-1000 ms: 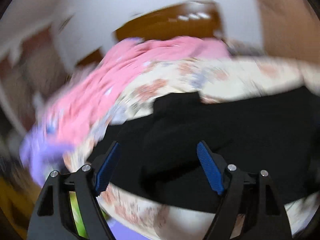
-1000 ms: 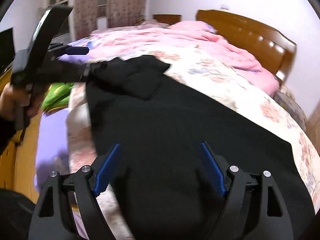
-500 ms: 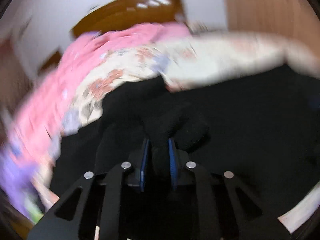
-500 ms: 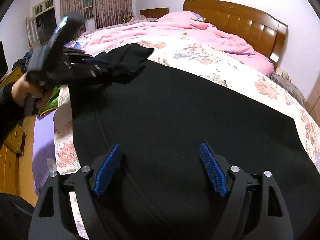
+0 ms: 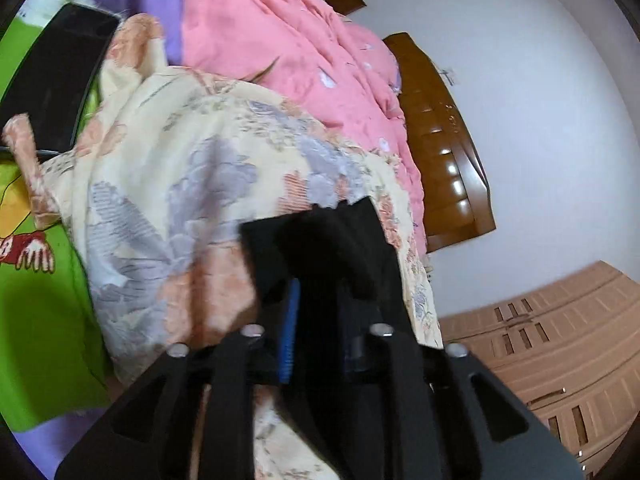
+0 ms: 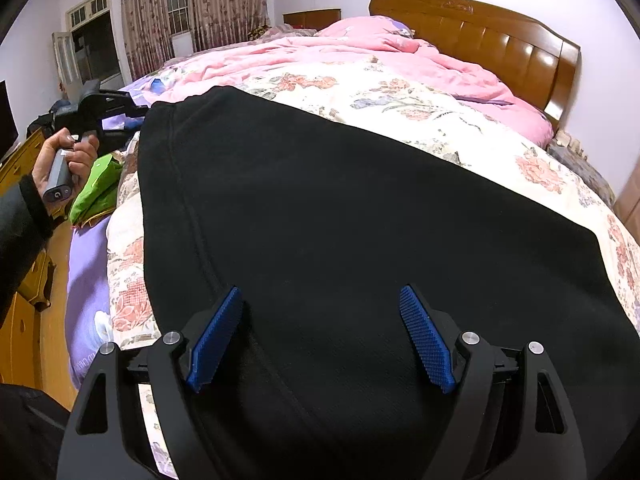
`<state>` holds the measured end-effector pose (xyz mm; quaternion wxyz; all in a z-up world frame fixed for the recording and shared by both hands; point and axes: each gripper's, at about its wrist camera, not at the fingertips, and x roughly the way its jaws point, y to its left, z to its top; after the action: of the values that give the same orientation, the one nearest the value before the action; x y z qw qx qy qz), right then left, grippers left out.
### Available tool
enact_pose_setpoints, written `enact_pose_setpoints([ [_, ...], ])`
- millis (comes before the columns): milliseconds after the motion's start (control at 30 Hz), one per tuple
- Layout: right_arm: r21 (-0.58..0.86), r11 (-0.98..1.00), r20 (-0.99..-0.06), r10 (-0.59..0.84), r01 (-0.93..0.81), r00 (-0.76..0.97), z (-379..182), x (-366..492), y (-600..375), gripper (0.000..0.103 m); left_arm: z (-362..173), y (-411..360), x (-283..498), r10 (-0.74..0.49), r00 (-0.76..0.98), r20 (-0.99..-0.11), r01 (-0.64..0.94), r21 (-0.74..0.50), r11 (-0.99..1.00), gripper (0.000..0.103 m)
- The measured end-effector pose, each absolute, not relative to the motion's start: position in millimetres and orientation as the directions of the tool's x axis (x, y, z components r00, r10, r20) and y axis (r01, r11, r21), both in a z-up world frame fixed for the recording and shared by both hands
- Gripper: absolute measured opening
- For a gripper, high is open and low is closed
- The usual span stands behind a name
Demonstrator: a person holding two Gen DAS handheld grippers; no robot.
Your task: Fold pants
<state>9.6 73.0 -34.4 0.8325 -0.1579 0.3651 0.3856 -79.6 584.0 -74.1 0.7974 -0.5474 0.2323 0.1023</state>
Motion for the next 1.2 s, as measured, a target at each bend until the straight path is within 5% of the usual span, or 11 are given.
enact_pose_setpoints([
  [67, 0.012, 0.653, -0.733, 0.522, -0.758, 0.437, -34.6, 9.9, 74.3, 0.079, -68.2, 578.6, -82.7, -0.086, 0.877, -0.472, -0.405, -0.824, 0.396, 0.029],
  [200, 0.009, 0.654, -0.737, 0.516, -0.756, 0.437, -35.5, 10.9, 75.3, 0.079, -53.9, 562.5, -76.0, -0.100, 0.885, -0.454, -0.365, -0.812, 0.456, 0.054],
  [433, 0.009, 0.663, -0.734, 0.513, -0.749, 0.445, -35.6, 10.9, 73.2, 0.079, -45.5, 563.8, -96.3, -0.028, 0.916, -0.401, -0.355, -0.841, 0.408, 0.055],
  [633, 0.012, 0.660, -0.734, 0.515, -0.751, 0.442, -36.0, 11.7, 72.6, 0.079, -51.8, 557.6, -80.8, -0.091, 0.889, -0.448, -0.368, -0.818, 0.442, 0.055],
  [867, 0.010, 0.661, -0.731, 0.517, -0.751, 0.445, -35.7, 11.0, 71.0, 0.079, -57.7, 546.1, -67.2, -0.110, 0.858, -0.502, -0.390, -0.776, 0.495, 0.037],
  [900, 0.010, 0.660, -0.731, 0.518, -0.751, 0.445, -35.8, 10.9, 70.8, 0.079, -58.0, 547.4, -68.6, -0.104, 0.856, -0.507, -0.399, -0.774, 0.491, 0.024],
  [967, 0.012, 0.660, -0.730, 0.519, -0.751, 0.444, -35.6, 11.1, 70.1, 0.079, -55.9, 548.4, -71.4, -0.112, 0.856, -0.505, -0.396, -0.778, 0.487, 0.018],
  [1133, 0.019, 0.664, -0.730, 0.520, -0.747, 0.444, -35.8, 13.1, 69.5, 0.079, -37.1, 546.3, -90.0, -0.139, 0.890, -0.434, -0.328, -0.821, 0.467, 0.017],
  [1200, 0.018, 0.664, -0.731, 0.519, -0.747, 0.443, -36.3, 13.4, 69.8, 0.079, -45.8, 550.6, -86.6, -0.138, 0.866, -0.481, -0.367, -0.798, 0.478, 0.017],
])
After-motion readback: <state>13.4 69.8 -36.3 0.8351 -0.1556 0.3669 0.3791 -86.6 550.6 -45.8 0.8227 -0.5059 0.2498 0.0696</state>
